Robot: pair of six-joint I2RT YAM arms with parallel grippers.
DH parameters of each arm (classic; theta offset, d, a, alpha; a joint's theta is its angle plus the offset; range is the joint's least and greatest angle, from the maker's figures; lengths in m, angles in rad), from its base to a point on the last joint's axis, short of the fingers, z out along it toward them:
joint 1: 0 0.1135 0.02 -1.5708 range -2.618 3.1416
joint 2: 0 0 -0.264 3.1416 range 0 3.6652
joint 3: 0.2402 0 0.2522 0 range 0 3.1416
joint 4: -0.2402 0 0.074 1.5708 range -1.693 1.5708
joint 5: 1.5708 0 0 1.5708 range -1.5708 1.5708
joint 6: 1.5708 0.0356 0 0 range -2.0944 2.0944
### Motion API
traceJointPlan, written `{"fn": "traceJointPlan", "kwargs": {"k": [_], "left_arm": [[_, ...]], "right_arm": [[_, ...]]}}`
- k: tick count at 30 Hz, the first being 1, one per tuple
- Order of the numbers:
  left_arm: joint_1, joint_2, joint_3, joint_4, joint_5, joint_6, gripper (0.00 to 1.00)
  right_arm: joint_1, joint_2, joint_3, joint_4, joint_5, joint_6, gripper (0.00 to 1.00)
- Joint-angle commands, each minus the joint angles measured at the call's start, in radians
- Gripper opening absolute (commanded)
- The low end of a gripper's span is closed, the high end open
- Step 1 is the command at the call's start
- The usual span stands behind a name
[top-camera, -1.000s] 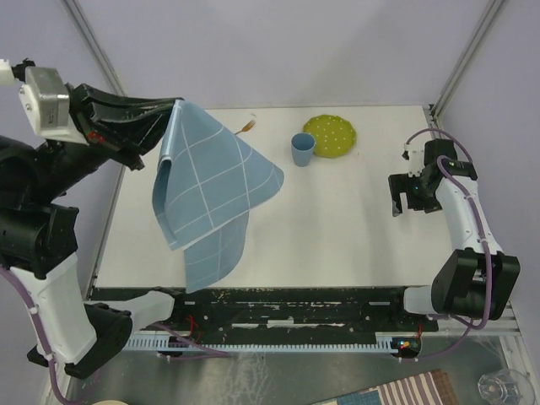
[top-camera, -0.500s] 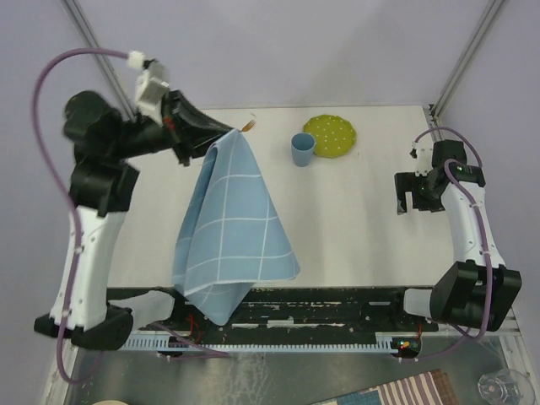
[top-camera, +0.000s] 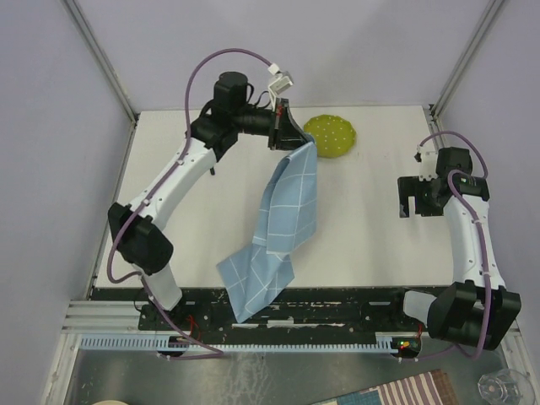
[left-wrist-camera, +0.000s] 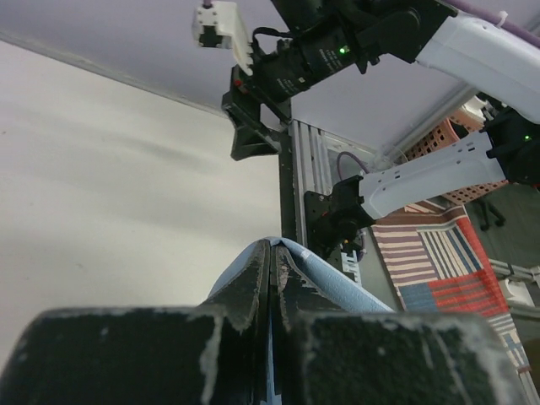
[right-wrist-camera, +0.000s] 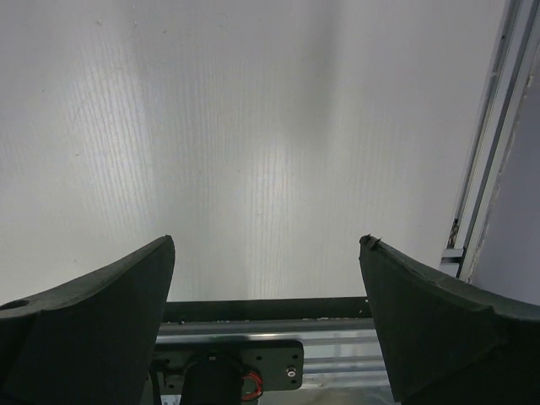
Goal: Set the dinner table for one person
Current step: Place the napkin at the center of the board.
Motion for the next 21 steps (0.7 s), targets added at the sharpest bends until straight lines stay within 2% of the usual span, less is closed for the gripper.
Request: {"fn": "traceJointPlan", "kwargs": {"k": [1, 5, 11, 21], "left_arm": [[-0.095, 0.062, 0.167, 0.021, 0.019, 0.059, 0.03], [-0.152, 0.188, 0.303, -0.014, 0.011, 0.068, 0.03], [-0.182, 0.387, 0.496, -0.064, -0.037, 0.076, 0.03], [-0.236, 0.516, 0.525, -0.104, -0.178, 0.217, 0.03]], "right_arm": [[-0.008, -0.027, -0.005, 0.052, -0.016, 0.011, 0.99], [-0.009, -0.026, -0.01, 0.068, -0.027, 0.016, 0.99], [-0.012, -0.03, 0.008, 0.068, -0.045, 0.024, 0.99], [-0.025, -0.023, 0.056, 0.059, -0.033, 0.039, 0.99]]}}
